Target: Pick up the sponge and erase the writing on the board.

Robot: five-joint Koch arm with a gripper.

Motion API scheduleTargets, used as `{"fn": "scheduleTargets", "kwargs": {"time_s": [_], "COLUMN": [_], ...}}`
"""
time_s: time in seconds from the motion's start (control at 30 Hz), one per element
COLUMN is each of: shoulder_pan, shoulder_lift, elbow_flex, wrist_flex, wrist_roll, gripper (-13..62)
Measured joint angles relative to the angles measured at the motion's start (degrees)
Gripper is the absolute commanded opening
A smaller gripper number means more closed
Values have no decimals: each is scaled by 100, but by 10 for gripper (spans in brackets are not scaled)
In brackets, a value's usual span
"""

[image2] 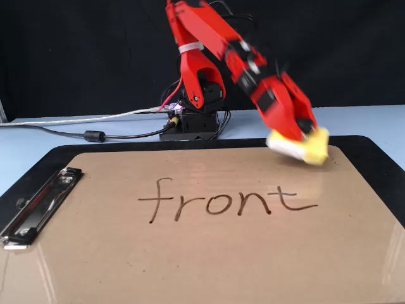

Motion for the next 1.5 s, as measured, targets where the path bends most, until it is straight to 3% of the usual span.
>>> {"fn": "scheduleTargets", "kwargs": {"time_s": [0.1,0.23,0.43,0.57,1.1,1.2,1.4,1.5], "shoulder_pan": [1178,2786,4896,5432,5827,5827,5766,5651], "shoulder_lift": [378,571,475,18,281,-694,-3401,-3735], "elbow_flex": [-1055,-1222,-290,281,1705,1459,-712,-967], "wrist_flex": [2382,3744,2338,712,-765,-1433,-2549,-2804], "wrist_roll": [9,580,1600,1652,1661,1661,1626,1512], "gripper": [-80,-80,-80,-80,-80,-80,-80,-80]}}
